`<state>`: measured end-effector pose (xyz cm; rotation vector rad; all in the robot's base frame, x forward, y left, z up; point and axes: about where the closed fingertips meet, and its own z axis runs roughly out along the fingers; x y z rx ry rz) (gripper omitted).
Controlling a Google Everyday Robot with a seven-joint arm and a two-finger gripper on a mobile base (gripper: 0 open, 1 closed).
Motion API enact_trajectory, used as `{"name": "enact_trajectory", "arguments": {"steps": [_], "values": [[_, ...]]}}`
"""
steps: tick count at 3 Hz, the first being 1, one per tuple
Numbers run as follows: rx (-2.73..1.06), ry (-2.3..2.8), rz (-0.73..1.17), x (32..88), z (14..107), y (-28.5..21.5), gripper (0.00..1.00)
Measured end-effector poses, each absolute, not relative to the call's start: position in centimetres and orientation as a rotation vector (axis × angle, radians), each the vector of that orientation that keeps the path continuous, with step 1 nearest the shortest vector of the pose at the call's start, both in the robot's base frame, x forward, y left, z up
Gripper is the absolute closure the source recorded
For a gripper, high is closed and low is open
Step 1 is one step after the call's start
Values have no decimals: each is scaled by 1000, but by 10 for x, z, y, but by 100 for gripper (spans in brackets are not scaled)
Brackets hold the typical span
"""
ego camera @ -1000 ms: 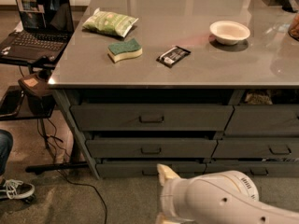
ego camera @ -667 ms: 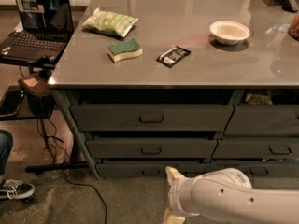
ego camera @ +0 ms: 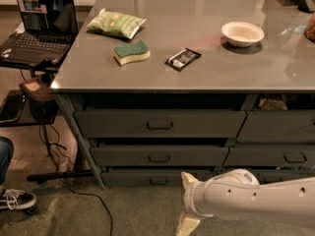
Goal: Open bottom drawer
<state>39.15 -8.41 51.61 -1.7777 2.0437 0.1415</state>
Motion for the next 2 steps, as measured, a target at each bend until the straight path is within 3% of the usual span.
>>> {"name": "enact_trajectory", "arguments": {"steps": [1, 2], "values": [[-1662, 2020, 194, 417, 510, -80, 0], [-1501, 2054, 216, 453, 483, -127, 0]]}}
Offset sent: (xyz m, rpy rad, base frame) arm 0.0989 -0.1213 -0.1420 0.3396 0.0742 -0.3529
